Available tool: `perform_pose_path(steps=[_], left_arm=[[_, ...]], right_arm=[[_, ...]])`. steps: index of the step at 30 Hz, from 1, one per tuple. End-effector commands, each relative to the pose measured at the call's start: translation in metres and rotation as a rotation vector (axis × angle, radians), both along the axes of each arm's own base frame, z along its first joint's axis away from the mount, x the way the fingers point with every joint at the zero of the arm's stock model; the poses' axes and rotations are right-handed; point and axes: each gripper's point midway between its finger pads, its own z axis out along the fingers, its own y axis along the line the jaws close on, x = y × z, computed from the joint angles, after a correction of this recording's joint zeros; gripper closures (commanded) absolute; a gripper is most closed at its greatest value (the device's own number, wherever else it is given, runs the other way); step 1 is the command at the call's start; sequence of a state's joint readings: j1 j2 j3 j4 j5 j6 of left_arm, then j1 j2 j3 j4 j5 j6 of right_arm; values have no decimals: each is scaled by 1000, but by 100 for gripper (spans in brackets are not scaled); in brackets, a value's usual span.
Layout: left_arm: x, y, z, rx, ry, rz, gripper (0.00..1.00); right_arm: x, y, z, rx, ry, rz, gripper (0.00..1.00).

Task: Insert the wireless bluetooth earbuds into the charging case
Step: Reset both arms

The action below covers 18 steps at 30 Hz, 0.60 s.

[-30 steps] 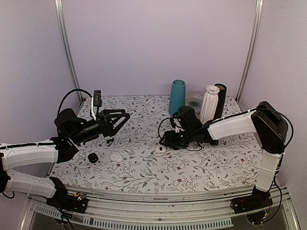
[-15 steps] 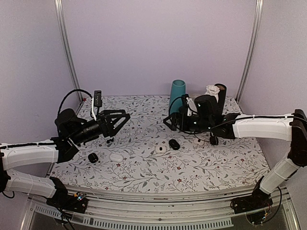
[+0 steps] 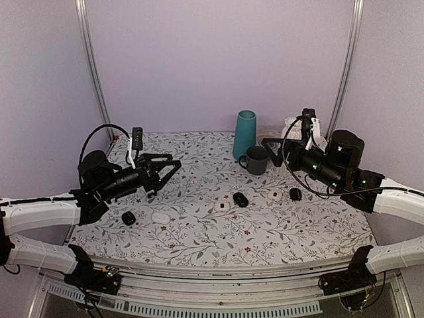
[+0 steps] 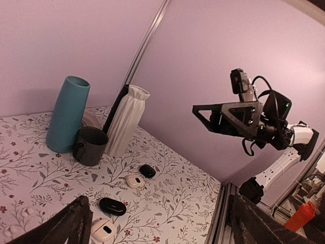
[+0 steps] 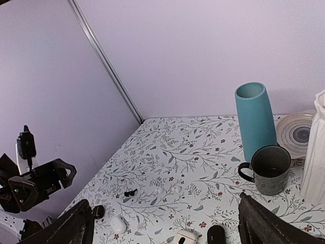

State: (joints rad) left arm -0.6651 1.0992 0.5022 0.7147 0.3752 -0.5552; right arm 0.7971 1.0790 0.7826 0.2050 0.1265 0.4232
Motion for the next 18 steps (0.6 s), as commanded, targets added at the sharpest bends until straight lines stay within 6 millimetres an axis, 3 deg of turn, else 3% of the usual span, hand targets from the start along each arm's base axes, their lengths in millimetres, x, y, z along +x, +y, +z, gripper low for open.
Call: perform_pose_path(steps=[1, 8, 18], left_arm=[[13, 9, 2, 59, -28, 75, 4], [25, 22, -2, 143, -41, 191, 4], [28, 28, -2, 185, -52, 226, 4]], right_arm=[[-10, -26, 25, 49, -89, -57, 1], [-21, -44, 27, 53, -117, -83, 1], [-17, -40, 24, 29, -107, -85, 1]])
